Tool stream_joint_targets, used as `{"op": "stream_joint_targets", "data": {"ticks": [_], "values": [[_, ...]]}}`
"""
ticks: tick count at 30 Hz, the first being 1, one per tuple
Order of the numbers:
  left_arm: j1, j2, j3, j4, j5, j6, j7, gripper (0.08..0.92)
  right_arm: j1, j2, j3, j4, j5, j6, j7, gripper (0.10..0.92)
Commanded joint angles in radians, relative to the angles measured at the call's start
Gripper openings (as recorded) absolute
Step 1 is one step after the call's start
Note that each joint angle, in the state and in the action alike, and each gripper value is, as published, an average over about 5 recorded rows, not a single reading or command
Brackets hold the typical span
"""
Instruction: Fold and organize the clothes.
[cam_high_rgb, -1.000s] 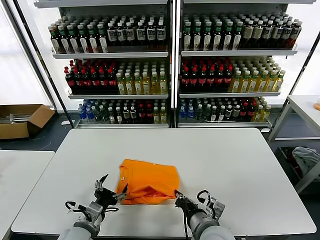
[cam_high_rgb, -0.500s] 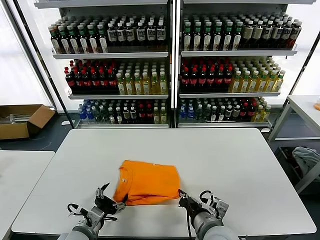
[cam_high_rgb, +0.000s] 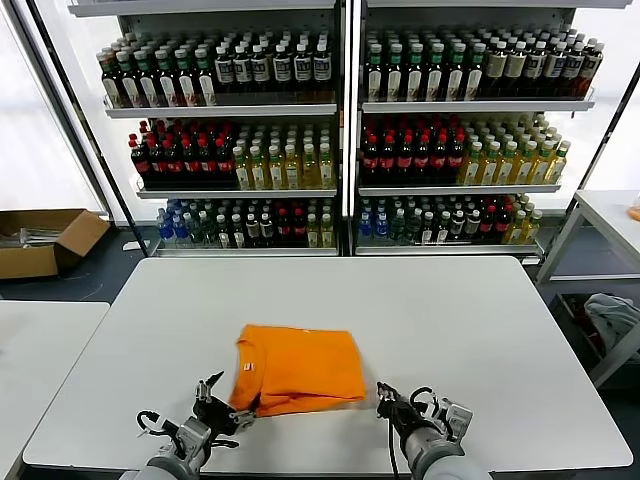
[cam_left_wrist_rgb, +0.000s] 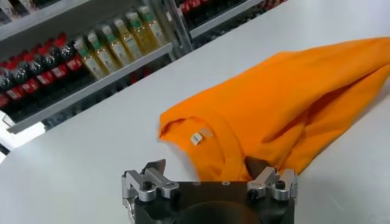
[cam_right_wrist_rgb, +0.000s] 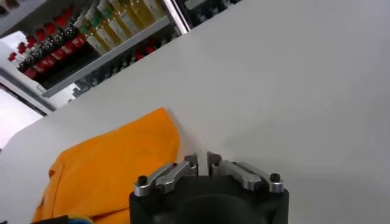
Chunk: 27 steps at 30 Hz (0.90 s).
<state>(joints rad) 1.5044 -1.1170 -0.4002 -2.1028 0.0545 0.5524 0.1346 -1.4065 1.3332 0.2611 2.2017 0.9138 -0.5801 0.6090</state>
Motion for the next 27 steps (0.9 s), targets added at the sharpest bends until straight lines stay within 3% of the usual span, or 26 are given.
{"op": "stream_joint_targets", "data": {"ticks": [1,12,18,21,27], "values": [[-0.009,0.004,-0.049,-0.134,-0.099,0.003,-0.034,0.823,0.061,0.026,0.012,0.047,0.040,0.001,-0.061,0.300],[-0.024,0.004,-0.113,-0.160,-0.184,0.006,-0.082,0.823,0.152,0.112,-0.098,-0.189,0.051,0.000,0.019,0.621],[-0.053,-0.003,-0.113,-0.145,-0.228,0.005,-0.118,0.823,0.119,0.115,-0.116,-0.205,0.062,0.000,0.049,0.776],[-0.054,-0.003,-0.112,-0.137,-0.226,0.005,-0.118,0.823,0.103,0.105,-0.120,-0.190,0.060,0.001,0.053,0.757],[-0.052,-0.012,-0.104,-0.125,-0.226,0.007,-0.118,0.823,0.083,0.093,-0.124,-0.125,0.021,0.002,0.070,0.587]]}}
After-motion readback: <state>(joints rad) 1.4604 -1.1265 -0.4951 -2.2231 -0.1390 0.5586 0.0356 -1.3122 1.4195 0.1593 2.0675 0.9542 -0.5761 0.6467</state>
